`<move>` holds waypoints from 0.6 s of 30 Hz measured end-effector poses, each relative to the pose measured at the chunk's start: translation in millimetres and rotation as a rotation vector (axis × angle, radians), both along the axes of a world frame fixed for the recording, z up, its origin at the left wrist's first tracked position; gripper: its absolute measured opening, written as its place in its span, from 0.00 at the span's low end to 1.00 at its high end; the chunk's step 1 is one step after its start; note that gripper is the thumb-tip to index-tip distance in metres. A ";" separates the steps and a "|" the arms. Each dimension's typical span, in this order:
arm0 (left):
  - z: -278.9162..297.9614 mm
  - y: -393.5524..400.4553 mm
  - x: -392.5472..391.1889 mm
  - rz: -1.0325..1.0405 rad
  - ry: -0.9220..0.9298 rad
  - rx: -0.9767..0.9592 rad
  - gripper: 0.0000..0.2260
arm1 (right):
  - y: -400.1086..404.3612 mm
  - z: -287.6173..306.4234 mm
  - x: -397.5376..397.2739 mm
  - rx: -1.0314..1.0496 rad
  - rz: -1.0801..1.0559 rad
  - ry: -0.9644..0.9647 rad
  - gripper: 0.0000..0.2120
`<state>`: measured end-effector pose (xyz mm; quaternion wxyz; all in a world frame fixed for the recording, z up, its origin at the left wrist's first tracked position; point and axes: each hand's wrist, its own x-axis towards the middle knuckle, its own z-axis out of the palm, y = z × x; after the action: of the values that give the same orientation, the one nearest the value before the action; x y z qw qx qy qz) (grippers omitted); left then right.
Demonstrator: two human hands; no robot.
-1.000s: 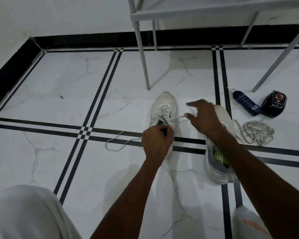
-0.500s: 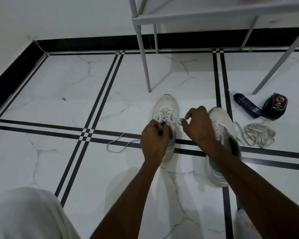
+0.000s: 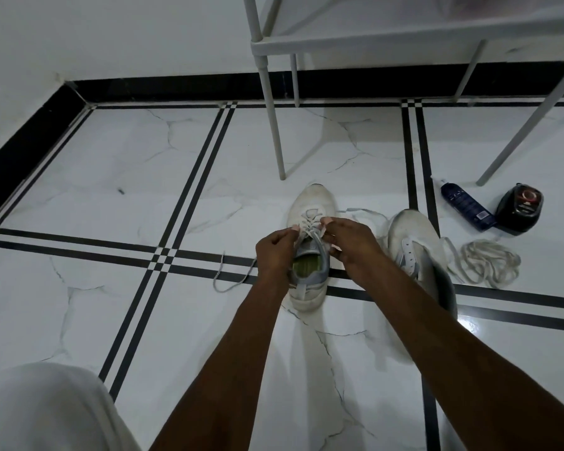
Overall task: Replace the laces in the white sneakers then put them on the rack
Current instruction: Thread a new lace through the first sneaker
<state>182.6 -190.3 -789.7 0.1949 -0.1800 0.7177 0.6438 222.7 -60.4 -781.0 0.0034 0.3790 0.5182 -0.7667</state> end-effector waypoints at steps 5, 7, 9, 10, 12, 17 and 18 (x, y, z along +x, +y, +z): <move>15.4 3.3 -5.2 -0.110 -0.159 0.058 0.11 | 3.2 6.7 1.5 -0.021 -0.010 0.073 0.05; 15.4 2.8 -8.1 -0.147 -0.161 0.036 0.13 | 4.3 7.3 0.1 -0.057 -0.058 0.075 0.05; 15.7 1.6 -10.8 -0.145 -0.148 0.064 0.13 | 5.4 10.5 -2.5 -0.076 -0.136 0.079 0.07; 16.5 0.3 -12.2 -0.149 -0.149 0.087 0.13 | 6.1 12.1 -4.5 -0.086 -0.177 0.092 0.07; 17.8 -1.6 -15.3 -0.181 -0.155 0.116 0.15 | 7.8 15.1 -8.4 -0.091 -0.234 0.116 0.08; 26.0 -5.2 -22.8 -0.167 0.105 0.122 0.09 | 10.1 16.5 -18.5 0.137 -0.140 0.077 0.05; 27.7 -5.5 -24.8 -0.174 0.162 0.133 0.09 | 9.9 16.0 -20.3 0.201 -0.080 0.075 0.05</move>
<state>157.8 -195.8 -762.0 0.2029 -0.0508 0.6997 0.6832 202.4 -50.5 -765.0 -0.0846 0.3685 0.5768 -0.7241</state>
